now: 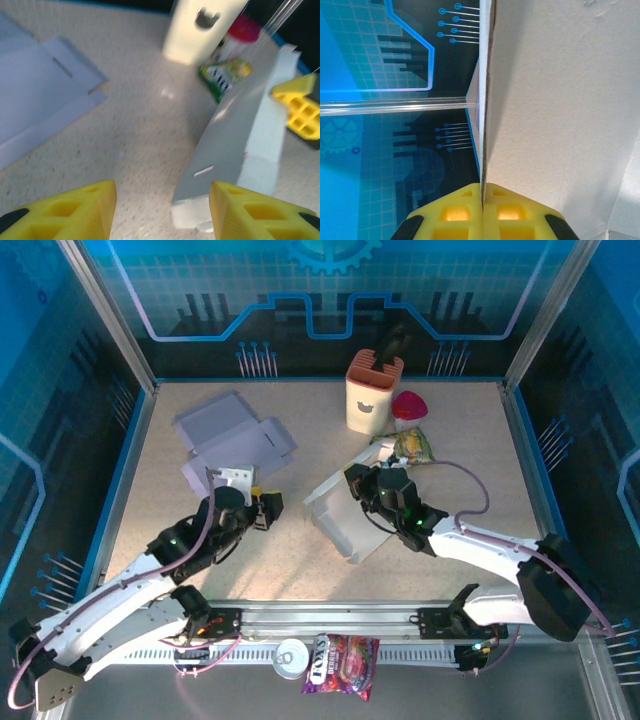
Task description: Fold the paper box
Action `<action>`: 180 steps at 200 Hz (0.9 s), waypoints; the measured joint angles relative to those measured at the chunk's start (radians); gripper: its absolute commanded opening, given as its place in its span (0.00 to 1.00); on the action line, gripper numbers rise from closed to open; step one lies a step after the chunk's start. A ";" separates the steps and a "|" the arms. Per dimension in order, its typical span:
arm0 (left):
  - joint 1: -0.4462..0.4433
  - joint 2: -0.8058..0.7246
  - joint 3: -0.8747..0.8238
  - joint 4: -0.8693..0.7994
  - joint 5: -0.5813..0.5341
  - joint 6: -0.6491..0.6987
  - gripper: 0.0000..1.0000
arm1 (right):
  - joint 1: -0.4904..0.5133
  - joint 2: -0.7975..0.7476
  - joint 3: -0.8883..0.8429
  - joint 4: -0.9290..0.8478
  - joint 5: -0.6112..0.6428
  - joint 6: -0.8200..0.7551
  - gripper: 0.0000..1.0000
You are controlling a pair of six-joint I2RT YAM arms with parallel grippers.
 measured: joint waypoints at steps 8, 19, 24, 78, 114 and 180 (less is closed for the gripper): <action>0.019 0.009 -0.021 -0.003 0.019 -0.018 0.50 | 0.002 0.013 -0.010 0.019 0.000 0.000 0.00; 0.039 0.016 -0.042 -0.003 0.046 -0.042 0.50 | 0.005 0.026 -0.020 0.037 -0.003 0.002 0.00; 0.044 0.016 -0.047 -0.003 0.058 -0.051 0.50 | 0.005 0.030 -0.024 0.044 -0.005 0.003 0.00; -0.007 0.074 0.003 0.010 0.174 -0.198 0.60 | 0.005 0.028 -0.016 0.009 -0.006 0.047 0.00; -0.247 0.082 0.090 0.015 0.086 -0.201 0.65 | -0.002 -0.034 0.090 -0.212 -0.012 0.079 0.00; -0.291 0.244 0.135 -0.007 -0.127 -0.063 0.63 | -0.024 -0.108 0.176 -0.406 -0.050 0.082 0.00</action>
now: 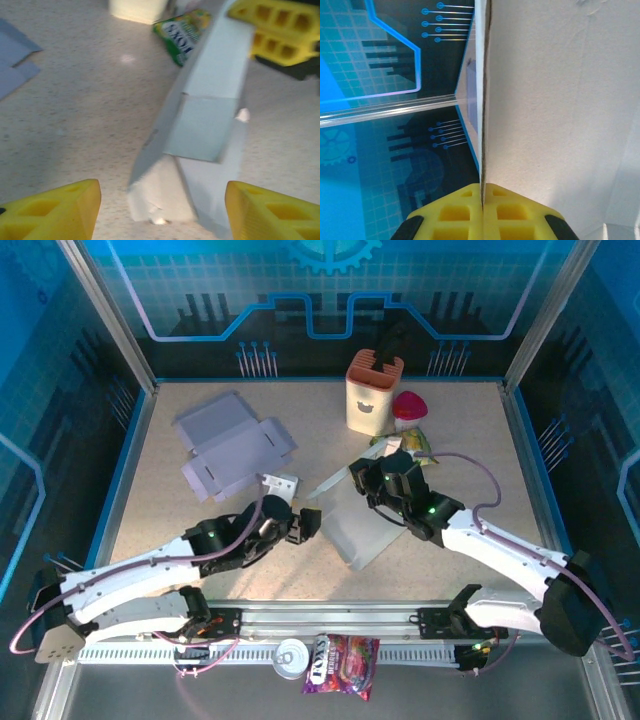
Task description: Fold the paper box
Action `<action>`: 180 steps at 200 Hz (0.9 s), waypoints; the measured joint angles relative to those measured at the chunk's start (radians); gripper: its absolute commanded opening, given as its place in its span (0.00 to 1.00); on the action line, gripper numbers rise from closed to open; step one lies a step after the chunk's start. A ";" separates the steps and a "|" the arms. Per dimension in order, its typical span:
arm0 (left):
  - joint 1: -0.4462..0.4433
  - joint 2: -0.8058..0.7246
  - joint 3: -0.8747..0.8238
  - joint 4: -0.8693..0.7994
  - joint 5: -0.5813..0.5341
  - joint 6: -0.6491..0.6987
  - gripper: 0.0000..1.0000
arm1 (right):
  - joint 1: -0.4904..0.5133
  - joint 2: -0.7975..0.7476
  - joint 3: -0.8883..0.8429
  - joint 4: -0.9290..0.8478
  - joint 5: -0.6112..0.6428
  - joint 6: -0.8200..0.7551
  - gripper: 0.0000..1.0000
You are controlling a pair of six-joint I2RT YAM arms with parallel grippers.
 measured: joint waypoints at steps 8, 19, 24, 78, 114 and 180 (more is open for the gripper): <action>0.000 0.013 0.000 -0.001 -0.028 0.021 0.60 | 0.000 -0.001 0.000 -0.013 -0.001 0.000 0.00; 0.000 0.019 0.000 -0.002 -0.061 0.039 0.57 | -0.001 -0.003 0.000 -0.026 -0.003 0.000 0.00; 0.000 0.019 0.000 -0.003 -0.076 0.050 0.55 | -0.002 -0.004 0.000 -0.031 -0.004 0.000 0.00; 0.016 -0.005 -0.003 0.005 -0.106 0.104 0.50 | -0.030 -0.014 0.000 -0.039 -0.039 -0.001 0.00; 0.061 -0.029 -0.019 0.012 -0.073 0.110 0.52 | -0.033 -0.014 0.000 -0.035 -0.053 -0.005 0.00; 0.089 0.010 0.002 0.023 0.047 0.101 0.56 | -0.024 0.003 -0.009 0.013 -0.036 -0.024 0.00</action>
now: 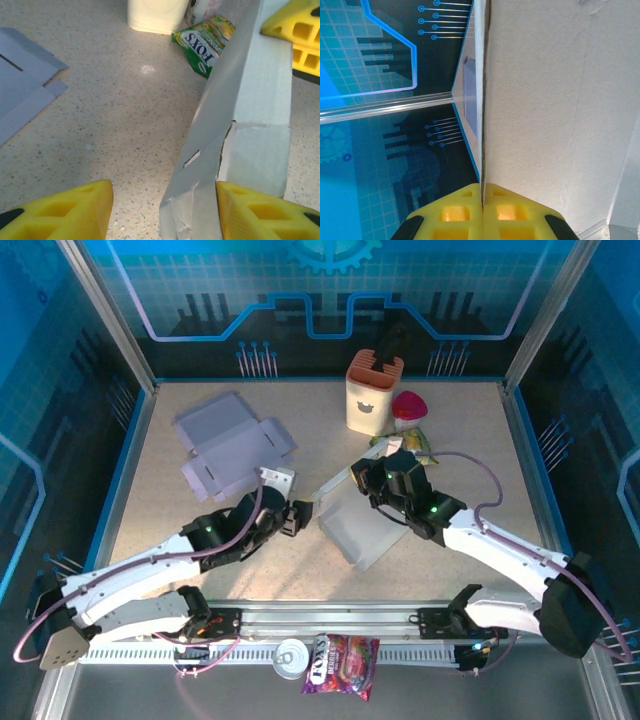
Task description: Fold the paper box
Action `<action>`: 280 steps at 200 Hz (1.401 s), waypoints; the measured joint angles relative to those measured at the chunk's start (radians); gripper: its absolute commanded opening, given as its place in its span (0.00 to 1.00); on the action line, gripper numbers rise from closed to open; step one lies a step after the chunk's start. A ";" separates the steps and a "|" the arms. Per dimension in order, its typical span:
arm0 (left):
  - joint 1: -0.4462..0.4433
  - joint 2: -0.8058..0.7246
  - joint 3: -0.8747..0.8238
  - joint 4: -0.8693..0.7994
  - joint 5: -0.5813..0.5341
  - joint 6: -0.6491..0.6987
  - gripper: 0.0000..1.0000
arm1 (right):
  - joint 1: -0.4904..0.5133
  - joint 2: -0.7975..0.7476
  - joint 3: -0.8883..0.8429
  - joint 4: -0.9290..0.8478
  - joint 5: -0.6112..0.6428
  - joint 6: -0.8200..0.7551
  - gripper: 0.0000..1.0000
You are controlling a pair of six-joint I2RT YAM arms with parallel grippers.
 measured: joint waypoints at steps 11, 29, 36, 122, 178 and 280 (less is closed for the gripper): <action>-0.005 0.033 0.016 -0.003 -0.002 -0.003 0.56 | 0.003 0.008 0.000 0.005 0.004 0.000 0.00; -0.013 0.063 0.026 -0.005 -0.012 -0.015 0.57 | 0.013 0.018 -0.001 0.010 0.018 0.001 0.00; -0.015 0.066 0.026 -0.005 -0.017 -0.021 0.57 | 0.016 0.018 -0.002 0.011 0.022 0.001 0.00; -0.039 0.117 0.076 -0.032 -0.074 -0.045 0.70 | 0.035 0.026 -0.043 0.085 0.056 0.005 0.00; 0.001 -0.163 -0.044 -0.061 -0.096 -0.084 0.67 | 0.057 0.098 -0.104 0.235 0.062 0.004 0.00; 0.214 -0.206 -0.320 -0.011 0.068 -0.135 0.51 | 0.088 0.272 -0.178 0.523 0.035 0.004 0.00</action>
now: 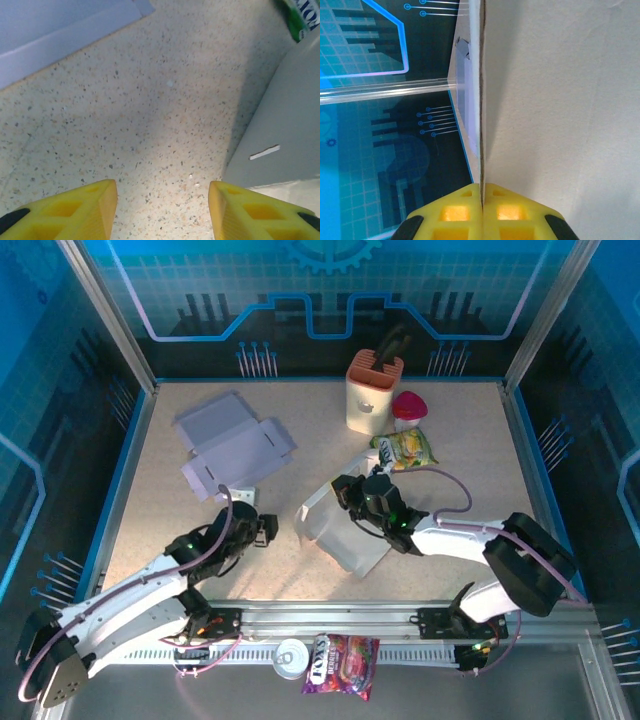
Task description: Fold the paper box
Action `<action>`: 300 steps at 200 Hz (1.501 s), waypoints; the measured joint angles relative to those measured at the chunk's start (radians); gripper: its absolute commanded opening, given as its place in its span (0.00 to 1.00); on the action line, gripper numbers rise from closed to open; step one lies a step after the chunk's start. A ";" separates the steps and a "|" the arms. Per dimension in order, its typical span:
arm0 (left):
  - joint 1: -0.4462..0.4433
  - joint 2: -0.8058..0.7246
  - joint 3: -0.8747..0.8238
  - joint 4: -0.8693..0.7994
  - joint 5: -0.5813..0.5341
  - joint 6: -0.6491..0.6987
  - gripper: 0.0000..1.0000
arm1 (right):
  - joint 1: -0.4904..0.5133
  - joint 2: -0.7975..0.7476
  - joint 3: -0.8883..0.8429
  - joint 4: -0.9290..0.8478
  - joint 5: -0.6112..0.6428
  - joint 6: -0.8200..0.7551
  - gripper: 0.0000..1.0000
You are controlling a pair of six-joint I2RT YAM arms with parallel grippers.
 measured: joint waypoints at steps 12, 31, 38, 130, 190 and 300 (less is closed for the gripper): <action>0.000 0.006 -0.023 0.021 0.010 0.001 0.49 | 0.002 0.002 -0.008 0.021 -0.002 0.000 0.00; 0.000 0.013 -0.045 0.054 0.023 0.004 0.47 | 0.002 0.002 -0.019 0.043 -0.003 -0.003 0.00; 0.000 0.016 -0.051 0.073 0.032 0.009 0.46 | 0.002 0.002 -0.023 0.051 -0.003 -0.004 0.00; -0.075 0.163 -0.096 0.355 0.186 0.161 0.51 | 0.002 0.002 -0.045 0.089 -0.025 -0.004 0.00; -0.125 0.173 -0.121 0.451 0.194 0.221 0.55 | -0.003 0.002 -0.044 0.089 -0.027 -0.015 0.00; -0.198 0.305 -0.109 0.549 0.162 0.266 0.61 | -0.003 -0.015 -0.050 0.091 -0.029 -0.019 0.00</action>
